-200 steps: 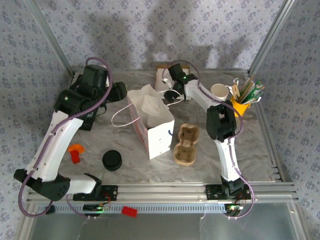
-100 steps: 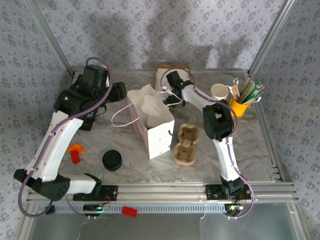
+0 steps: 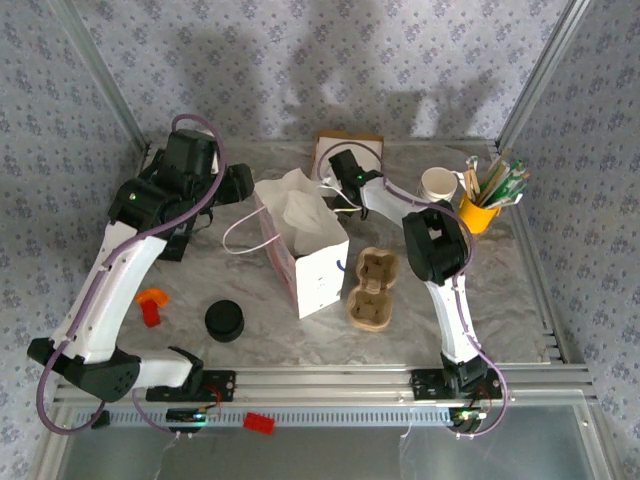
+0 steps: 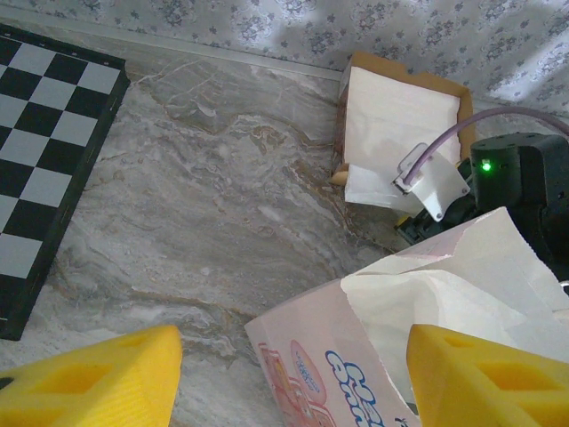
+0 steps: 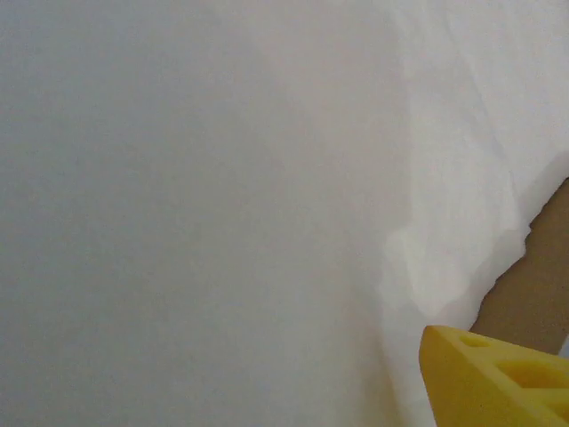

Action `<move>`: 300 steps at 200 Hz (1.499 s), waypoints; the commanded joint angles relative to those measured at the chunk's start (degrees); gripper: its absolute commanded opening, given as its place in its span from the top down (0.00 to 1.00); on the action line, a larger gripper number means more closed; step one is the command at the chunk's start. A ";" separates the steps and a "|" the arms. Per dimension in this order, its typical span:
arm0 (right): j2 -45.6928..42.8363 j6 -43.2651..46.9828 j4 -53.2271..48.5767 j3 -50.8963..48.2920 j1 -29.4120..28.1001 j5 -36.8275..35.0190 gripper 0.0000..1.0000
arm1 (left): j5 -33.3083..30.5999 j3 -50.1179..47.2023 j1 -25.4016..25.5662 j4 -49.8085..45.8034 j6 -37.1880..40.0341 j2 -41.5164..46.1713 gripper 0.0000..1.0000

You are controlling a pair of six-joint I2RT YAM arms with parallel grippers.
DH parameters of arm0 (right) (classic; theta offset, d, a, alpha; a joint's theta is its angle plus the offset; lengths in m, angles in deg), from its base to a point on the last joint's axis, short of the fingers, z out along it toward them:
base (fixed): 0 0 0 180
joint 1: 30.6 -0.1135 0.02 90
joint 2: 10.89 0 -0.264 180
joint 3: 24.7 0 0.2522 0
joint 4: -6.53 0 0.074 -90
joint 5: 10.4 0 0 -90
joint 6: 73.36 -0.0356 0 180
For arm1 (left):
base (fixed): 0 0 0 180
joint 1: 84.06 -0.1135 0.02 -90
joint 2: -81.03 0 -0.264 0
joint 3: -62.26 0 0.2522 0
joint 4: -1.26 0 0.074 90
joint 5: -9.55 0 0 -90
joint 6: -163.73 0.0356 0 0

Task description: Pack the takeout coffee

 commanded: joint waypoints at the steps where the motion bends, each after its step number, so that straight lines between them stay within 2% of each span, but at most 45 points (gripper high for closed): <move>1: -2.44 -0.04 0.59 0.66 -0.18 -0.60 0.30 | -0.98 0.34 -0.38 0.42 0.87 1.00 0.32; 34: -2.50 0.08 -1.16 1.70 -0.32 -1.02 0.61 | -0.53 0.46 -0.40 0.45 1.04 0.59 0.32; 83: -4.59 -1.77 -2.72 3.02 -0.07 0.48 0.77 | -0.53 0.73 -0.34 0.50 1.21 0.63 0.32; 96: -5.36 -2.68 -3.17 3.66 0.13 1.06 0.78 | -0.49 0.79 -0.39 0.47 1.21 0.67 0.32; 109: -5.73 -2.87 -3.96 4.37 0.32 1.90 0.71 | -0.46 0.86 -0.35 0.49 1.29 0.68 0.32; 120: -5.75 -2.75 -4.32 4.74 0.43 2.30 0.70 | -0.45 0.89 -0.36 0.43 1.34 0.71 0.32; 134: -5.36 -2.69 -5.09 5.48 0.48 2.13 0.76 | -0.53 0.80 -0.39 0.43 1.39 0.90 0.32; 151: -5.04 -2.71 -5.91 6.11 0.53 2.23 0.76 | -0.75 0.79 -0.35 0.36 1.39 1.08 0.32; 176: -4.70 -2.87 -6.87 6.40 0.70 3.40 0.82 | -0.76 0.88 -0.42 0.34 1.47 1.22 0.32; 207: -4.20 -2.85 -9.17 7.53 0.54 4.78 0.99 | -0.81 1.28 -0.40 0.24 1.48 1.29 0.32; 219: -4.82 -3.54 -9.56 8.04 0.63 5.07 1.00 | -0.65 1.32 -0.36 0.42 1.39 1.18 0.32; 300: -13.52 -22.61 -19.50 21.82 9.07 20.16 1.00 | 0.58 5.36 -0.43 2.38 3.86 0.81 0.32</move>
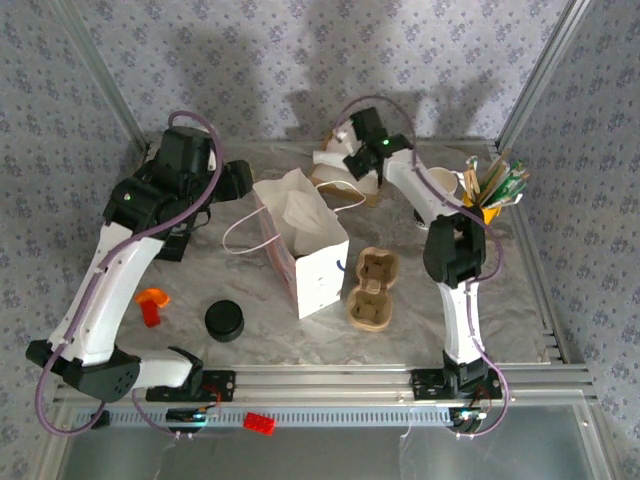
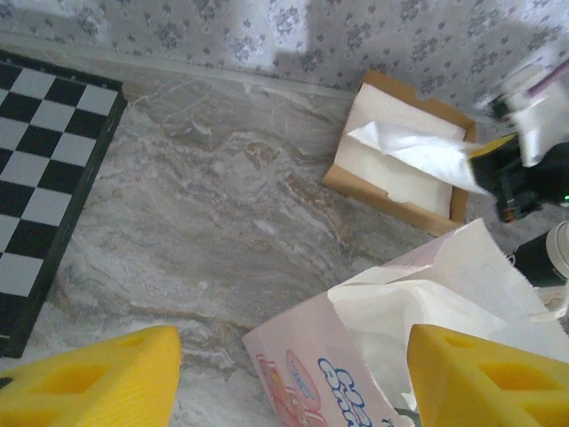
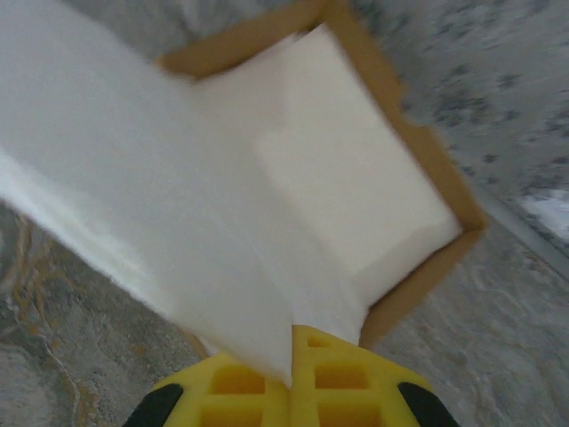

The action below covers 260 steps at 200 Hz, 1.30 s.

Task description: Pack the takeout coffee

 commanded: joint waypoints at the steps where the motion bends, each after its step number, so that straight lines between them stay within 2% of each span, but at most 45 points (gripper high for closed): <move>1: -6.42 -8.97 -4.37 5.36 3.12 6.65 1.00 | 0.55 2.89 -0.39 2.13 2.26 0.83 0.32; 39: -12.45 -15.17 -6.49 7.41 5.85 8.99 1.00 | 1.88 3.82 1.17 4.49 4.97 1.16 0.30; 86: -21.73 -21.03 -10.19 8.50 6.04 15.45 1.00 | 0.26 2.89 10.55 12.48 14.79 2.69 0.27; 107: -26.84 -22.88 -11.74 6.41 5.52 17.54 1.00 | 1.04 0.79 12.65 16.82 18.49 3.88 0.25; 119: -30.34 -22.71 -11.98 4.24 4.49 17.08 1.00 | 3.59 1.30 12.82 17.42 18.47 4.23 0.23; 132: -34.40 -22.79 -11.82 1.96 3.38 15.31 1.00 | 9.47 1.16 12.94 18.73 20.05 4.92 0.20; 144: -37.97 -23.49 -11.55 0.46 3.00 16.09 1.00 | 13.81 0.10 13.25 19.61 24.07 5.79 0.20; 163: -42.42 -24.76 -11.11 -2.06 1.72 18.74 1.00 | 16.80 -1.50 13.59 21.41 29.45 6.52 0.17; 182: -44.93 -25.11 -12.55 -2.41 -0.73 18.27 1.00 | 22.66 -2.83 14.06 22.59 34.68 6.47 0.14; 208: -47.39 -26.24 -13.23 -3.65 -3.61 18.38 1.00 | 24.32 -5.00 15.25 26.31 38.95 6.07 0.11; 228: -47.82 -26.79 -13.69 -4.02 -5.85 17.39 1.00 | 29.54 -6.01 17.19 27.97 39.92 5.42 0.11; 260: -47.15 -27.24 -14.12 -2.36 -8.47 16.36 1.00 | 29.83 -9.19 21.56 31.77 41.66 5.44 0.11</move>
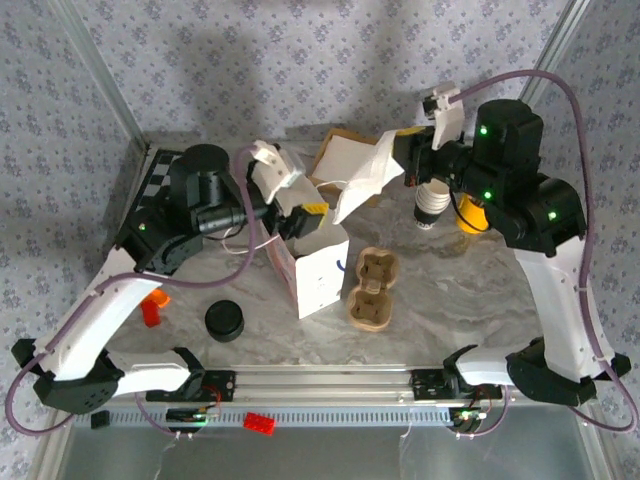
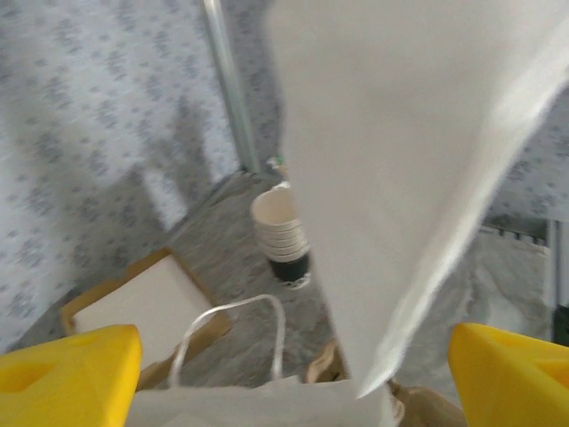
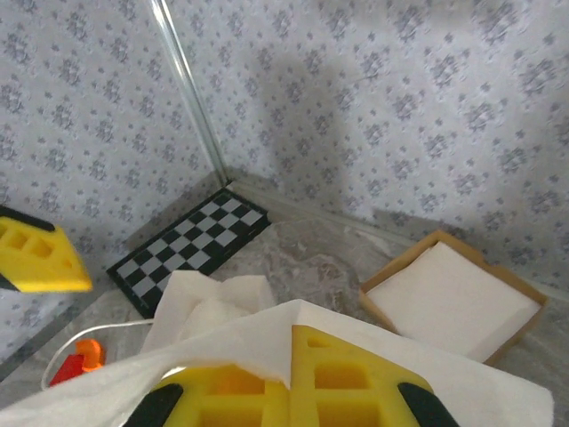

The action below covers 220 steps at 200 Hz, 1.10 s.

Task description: Pack the takeout coffee

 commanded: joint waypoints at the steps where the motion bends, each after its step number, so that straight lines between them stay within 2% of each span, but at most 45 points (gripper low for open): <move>1: 0.57 -1.63 -1.11 0.95 -1.57 -0.80 1.00 | 3.95 -1.56 2.29 6.03 2.96 0.02 0.11; 42: 1.63 -2.90 -1.92 3.34 -3.56 0.52 1.00 | 0.35 -1.23 2.83 10.89 0.56 -2.03 0.11; 63: 1.96 -6.02 -2.08 3.63 -3.75 0.59 1.00 | -0.50 -0.91 3.13 12.91 -2.30 -3.57 0.19; 76: 1.93 -8.29 -2.24 3.67 -3.74 0.42 1.00 | -2.48 -2.04 3.46 14.66 -3.22 -3.87 0.27; 99: 1.99 -11.71 -3.11 4.25 -3.69 -0.44 1.00 | -11.29 -2.62 3.54 15.65 -4.12 -3.96 0.49; 120: 2.01 -12.86 -3.33 3.77 -3.85 2.43 1.00 | -14.47 -2.07 3.48 15.52 -4.49 -4.37 0.71; 146: 0.57 -12.60 -3.96 2.80 -4.09 2.72 1.00 | -17.75 -0.17 2.79 13.35 -4.46 -5.43 0.80; 172: -1.57 -12.69 -2.21 -1.11 -5.72 7.79 1.00 | -18.21 0.99 1.47 13.62 -4.52 -5.87 0.92; 200: -3.15 -14.20 1.11 -5.17 -8.09 13.18 0.88 | -14.68 2.55 -1.60 14.05 -5.80 -6.72 0.97; 220: -3.26 -13.92 2.14 -5.89 -10.22 18.35 0.68 | -12.27 4.31 -2.97 13.43 -5.55 -7.29 0.99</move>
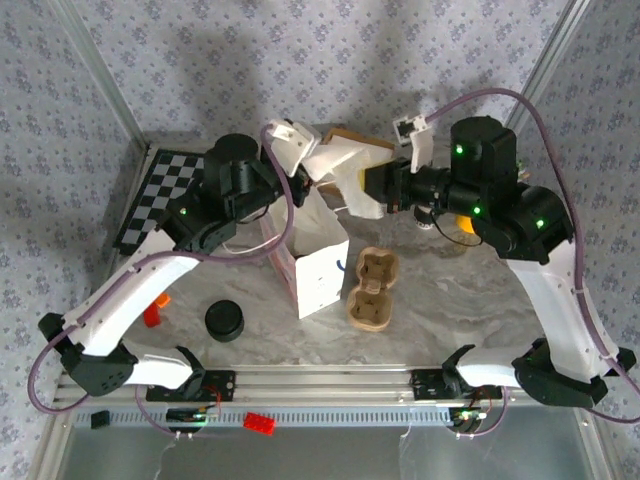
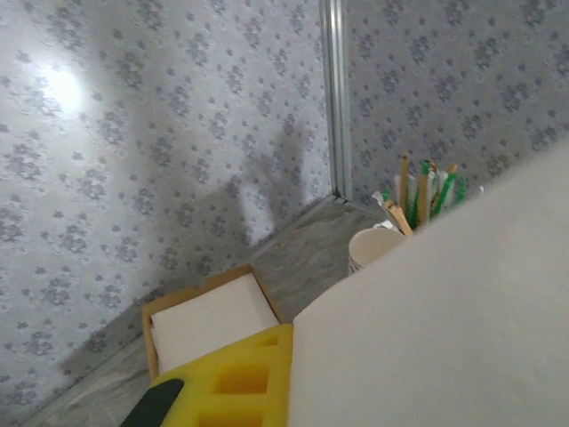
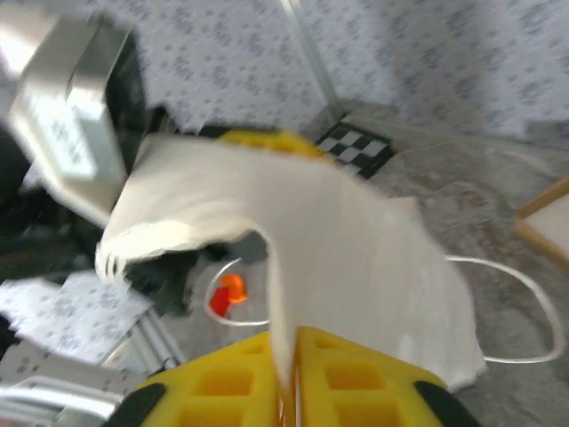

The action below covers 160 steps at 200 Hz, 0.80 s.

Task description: Pack the takeout coffee

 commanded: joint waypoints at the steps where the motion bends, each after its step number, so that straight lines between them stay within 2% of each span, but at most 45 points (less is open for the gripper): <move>1: -1.03 -0.92 3.24 -0.74 -2.17 8.33 0.67 | 3.15 3.97 -1.74 0.79 -0.44 -0.11 1.00; 24: -2.80 1.03 1.77 0.45 -0.30 10.65 0.59 | 8.43 4.03 -3.73 0.45 1.16 0.55 1.00; 46: -5.39 1.76 1.32 1.06 6.20 13.43 0.48 | 13.19 4.69 -6.09 -1.00 1.73 0.89 1.00; 65: -6.93 5.14 -1.32 0.91 11.32 10.38 0.45 | 16.06 4.88 -6.74 -1.53 2.13 1.64 1.00; 82: -7.40 9.77 -2.02 -1.06 12.59 6.89 0.38 | 17.16 4.80 -6.95 -1.52 2.00 2.21 1.00; 97: -5.93 12.58 -1.98 -1.50 12.29 8.80 0.33 | 18.04 4.78 -7.03 -1.12 1.42 2.29 1.00; 111: -5.01 18.53 -1.31 -2.77 9.28 10.82 0.28 | 18.90 5.44 -7.01 -1.01 0.31 1.87 1.00; 160: -6.57 36.81 6.76 -10.53 -0.54 -0.60 0.10 | 23.26 6.54 -6.93 0.26 -3.80 0.21 1.00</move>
